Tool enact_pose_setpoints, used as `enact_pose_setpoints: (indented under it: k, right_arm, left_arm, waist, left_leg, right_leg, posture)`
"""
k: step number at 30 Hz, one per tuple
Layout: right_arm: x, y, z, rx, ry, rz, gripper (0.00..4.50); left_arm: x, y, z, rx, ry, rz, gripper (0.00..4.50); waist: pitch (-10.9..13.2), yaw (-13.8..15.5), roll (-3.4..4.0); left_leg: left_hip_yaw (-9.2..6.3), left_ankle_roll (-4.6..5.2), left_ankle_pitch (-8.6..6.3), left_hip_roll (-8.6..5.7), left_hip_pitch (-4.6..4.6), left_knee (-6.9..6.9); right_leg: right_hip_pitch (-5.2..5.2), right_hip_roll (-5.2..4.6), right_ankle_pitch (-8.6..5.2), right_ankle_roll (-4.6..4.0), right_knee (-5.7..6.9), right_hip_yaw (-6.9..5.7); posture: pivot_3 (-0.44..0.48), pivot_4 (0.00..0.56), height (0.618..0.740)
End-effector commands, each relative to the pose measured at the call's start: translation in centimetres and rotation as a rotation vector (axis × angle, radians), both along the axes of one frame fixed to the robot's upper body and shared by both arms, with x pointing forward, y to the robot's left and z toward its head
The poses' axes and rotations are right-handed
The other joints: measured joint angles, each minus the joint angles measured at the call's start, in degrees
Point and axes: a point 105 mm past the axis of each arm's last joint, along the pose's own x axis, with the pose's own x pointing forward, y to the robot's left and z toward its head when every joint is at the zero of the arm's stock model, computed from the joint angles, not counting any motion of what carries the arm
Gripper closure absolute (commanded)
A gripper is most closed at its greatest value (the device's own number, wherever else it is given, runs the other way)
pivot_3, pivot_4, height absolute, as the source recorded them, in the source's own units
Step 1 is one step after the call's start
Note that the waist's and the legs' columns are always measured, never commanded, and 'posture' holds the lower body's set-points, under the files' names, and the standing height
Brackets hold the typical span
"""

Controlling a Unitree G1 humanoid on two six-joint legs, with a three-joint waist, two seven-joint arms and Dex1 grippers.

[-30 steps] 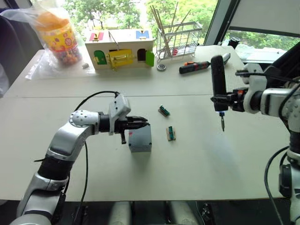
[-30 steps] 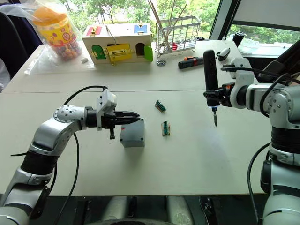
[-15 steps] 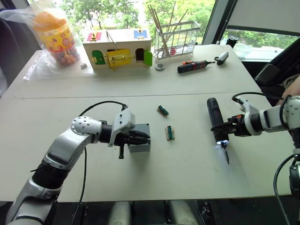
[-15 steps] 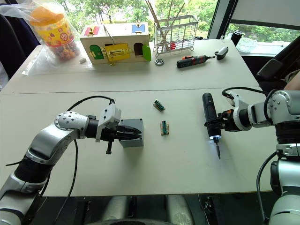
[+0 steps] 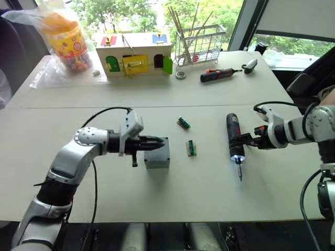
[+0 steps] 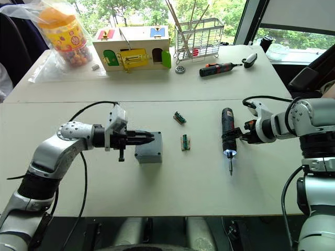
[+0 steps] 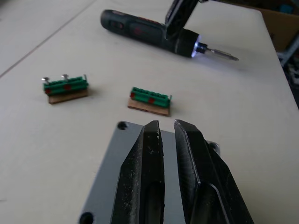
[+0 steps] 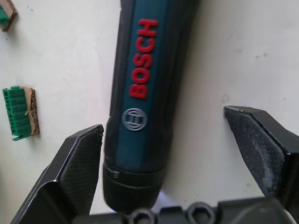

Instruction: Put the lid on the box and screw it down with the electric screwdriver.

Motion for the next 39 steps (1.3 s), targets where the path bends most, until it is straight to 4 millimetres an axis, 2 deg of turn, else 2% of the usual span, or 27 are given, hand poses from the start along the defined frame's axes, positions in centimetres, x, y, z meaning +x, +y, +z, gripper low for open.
enact_pose_setpoints:
  k: [1, 4, 6, 8, 10, 13, 15, 18, 20, 24, 29, 32, 39]
  right_arm:
    - [1.1, 0.7, 3.8, -0.018, -0.202, 0.084, 0.05]
    - [1.2, 2.7, 6.4, -0.027, -0.378, 0.24, 0.05]
    - [0.9, 5.3, 8.8, 0.068, -0.515, 0.34, 0.05]
    - [-1.1, 8.6, 9.5, 0.085, -0.645, 0.549, 0.05]
    - [-3.5, 10.8, 8.0, 0.055, -0.68, 0.726, 0.05]
    - [-6.0, 13.1, 4.2, 0.0, -0.666, 0.885, 0.05]
    - [-6.4, 14.4, 2.5, 0.054, -0.668, 0.881, 0.05]
    - [-6.7, 15.8, 0.2, 0.132, -0.647, 0.832, 0.05]
    - [-7.3, 16.5, -1.0, 0.15, -0.625, 0.834, 0.05]
    - [-8.1, 18.0, -1.6, 0.203, -0.605, 0.853, 0.05]
    - [-7.8, 19.1, -2.4, 0.206, -0.589, 0.862, 0.05]
    - [-8.0, 19.6, -2.7, 0.219, -0.571, 0.878, 0.05]
    - [-8.8, 21.3, -0.7, 0.36, -0.567, 0.839, 0.05]
  left_arm:
    - [2.0, 3.4, 2.6, -0.096, -0.048, 0.157, 4.05]
    - [2.7, 5.4, 2.7, -0.116, -0.03, 0.231, 4.05]
    - [2.7, 6.4, 1.6, -0.091, 0.01, 0.262, 4.05]
    - [2.0, 6.8, -0.5, -0.029, 0.069, 0.262, 4.05]
    - [1.1, 6.7, -2.3, 0.02, 0.119, 0.246, 4.05]
    - [-0.3, 6.1, -4.4, 0.075, 0.178, 0.217, 4.05]
    - [-0.4, 5.7, -5.2, 0.07, 0.192, 0.221, 4.05]
    - [0.4, 5.4, -6.5, 0.04, 0.212, 0.27, 4.05]
    - [0.0, 4.7, -6.9, 0.051, 0.22, 0.236, 4.05]
    - [0.0, 3.8, -6.5, 0.038, 0.219, 0.195, 4.05]
    - [0.7, 3.0, -6.2, 0.041, 0.205, 0.164, 4.05]
    - [1.9, 2.4, -6.1, 0.041, 0.176, 0.167, 4.05]
    - [3.7, 1.4, -6.1, 0.037, 0.136, 0.153, 4.05]
  waist:
    - [0.0, -0.1, 0.0]
    - [0.0, -0.4, 0.03]
    - [0.0, -0.6, 0.02]
    - [0.0, -0.6, 0.03]
    - [0.0, -0.5, 0.02]
    - [0.0, 0.1, -0.02]
    - [0.0, 0.5, -0.08]
    - [0.0, 1.2, -0.09]
    - [0.0, 1.2, -0.12]
    - [0.0, 1.0, -0.12]
    - [0.0, 0.9, -0.13]
    - [0.0, 1.1, -0.13]
    - [0.0, 0.9, -0.14]
  left_leg:
    - [0.0, 0.0, 0.0, 0.0, 0.0, -0.01]
    - [0.02, 0.0, 0.0, 0.02, -0.04, -0.06]
    - [0.0, 0.0, 0.0, 0.04, -0.04, -0.08]
    - [0.01, 0.0, 0.0, 0.1, -0.03, -0.08]
    - [-0.01, 0.0, 0.0, 0.15, -0.01, -0.12]
    - [-0.07, 0.0, 0.0, 0.13, -0.05, -0.11]
    - [-0.07, -0.01, 0.01, 0.1, -0.06, 0.0]
    - [-0.08, -0.21, 0.11, 0.08, 0.07, 0.1]
    - [-0.11, -0.23, 0.13, 0.06, 0.1, 0.11]
    - [-0.1, -0.23, 0.13, 0.04, 0.07, 0.07]
    - [-0.12, -0.24, 0.13, 0.02, 0.07, 0.06]
    - [-0.11, -0.24, 0.13, -0.06, 0.08, 0.06]
    - [-0.14, -0.24, 0.13, -0.07, 0.06, 0.06]
  right_leg:
    - [-0.01, 0.01, 0.0, 0.0, 0.0, -0.01]
    - [-0.12, 0.0, 0.0, 0.0, 0.0, 0.0]
    - [-0.12, 0.03, 0.0, 0.0, -0.01, -0.02]
    - [-0.12, 0.03, 0.0, 0.0, 0.01, -0.01]
    - [-0.11, 0.05, 0.0, 0.0, 0.02, -0.02]
    - [-0.09, -0.02, 0.0, 0.0, 0.01, -0.08]
    - [-0.04, -0.08, 0.0, 0.0, 0.02, -0.07]
    - [0.13, -0.06, 0.1, 0.07, 0.06, -0.07]
    - [0.18, -0.04, 0.12, 0.09, 0.09, -0.08]
    - [0.11, -0.03, 0.11, 0.09, 0.06, -0.07]
    - [0.1, 0.02, 0.11, 0.08, 0.07, -0.08]
    - [0.1, 0.0, 0.11, 0.08, 0.07, -0.08]
    - [0.09, 0.02, 0.11, 0.09, 0.07, -0.09]
  posture:
    - [0.0, 0.15, 0.736]
    - [0.0, 0.15, 0.736]
    - [0.0, 0.15, 0.736]
    - [0.0, 0.15, 0.736]
    - [0.0, 0.15, 0.736]
    - [0.0, 0.15, 0.736]
    - [0.0, 0.15, 0.736]
    - [0.0, 0.15, 0.736]
    - [0.0, 0.15, 0.736]
    - [0.0, 0.15, 0.736]
    - [0.0, 0.15, 0.736]
    - [0.0, 0.15, 0.736]
    - [0.0, 0.15, 0.736]
